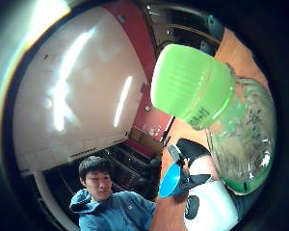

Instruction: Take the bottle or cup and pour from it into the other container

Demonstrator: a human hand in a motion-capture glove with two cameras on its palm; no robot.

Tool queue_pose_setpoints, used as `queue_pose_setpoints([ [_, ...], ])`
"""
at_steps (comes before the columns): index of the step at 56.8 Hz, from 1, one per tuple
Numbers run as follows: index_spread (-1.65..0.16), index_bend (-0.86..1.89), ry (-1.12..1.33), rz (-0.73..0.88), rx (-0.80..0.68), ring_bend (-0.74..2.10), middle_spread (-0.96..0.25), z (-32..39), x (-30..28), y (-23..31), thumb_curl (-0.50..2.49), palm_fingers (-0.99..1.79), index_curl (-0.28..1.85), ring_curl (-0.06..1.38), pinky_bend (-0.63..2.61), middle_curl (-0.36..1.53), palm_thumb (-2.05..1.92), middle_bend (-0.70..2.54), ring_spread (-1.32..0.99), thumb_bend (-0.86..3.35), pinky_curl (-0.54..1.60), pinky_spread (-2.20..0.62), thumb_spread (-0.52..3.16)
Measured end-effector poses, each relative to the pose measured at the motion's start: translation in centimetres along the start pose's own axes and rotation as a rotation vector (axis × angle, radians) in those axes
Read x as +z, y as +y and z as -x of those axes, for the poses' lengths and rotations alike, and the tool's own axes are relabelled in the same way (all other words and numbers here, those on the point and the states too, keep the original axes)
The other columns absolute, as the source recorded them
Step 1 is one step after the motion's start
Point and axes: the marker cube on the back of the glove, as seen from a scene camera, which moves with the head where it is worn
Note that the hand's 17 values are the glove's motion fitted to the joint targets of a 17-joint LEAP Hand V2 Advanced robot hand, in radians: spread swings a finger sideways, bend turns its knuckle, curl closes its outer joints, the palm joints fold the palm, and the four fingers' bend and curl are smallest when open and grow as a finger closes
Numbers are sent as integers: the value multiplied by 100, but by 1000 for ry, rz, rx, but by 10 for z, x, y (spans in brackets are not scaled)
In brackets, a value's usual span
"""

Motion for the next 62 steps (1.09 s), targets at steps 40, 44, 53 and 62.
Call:
queue_pose_setpoints([
  [40,-9,15,181,221,-178,56,-3,73,54,8,60,119,37,42,61,46,102,32,-16,-4,33,-17,39],
  [44,-9,16,191,276,-200,56,-3,96,59,9,61,120,38,42,60,47,102,31,-16,-4,33,-18,37],
  [53,-8,16,281,365,-245,55,-3,131,73,13,63,120,39,44,60,48,102,31,-17,-4,34,-19,34],
  [62,-8,16,459,530,-272,55,-4,146,90,28,65,121,40,44,59,49,101,31,-17,-4,35,-19,33],
])
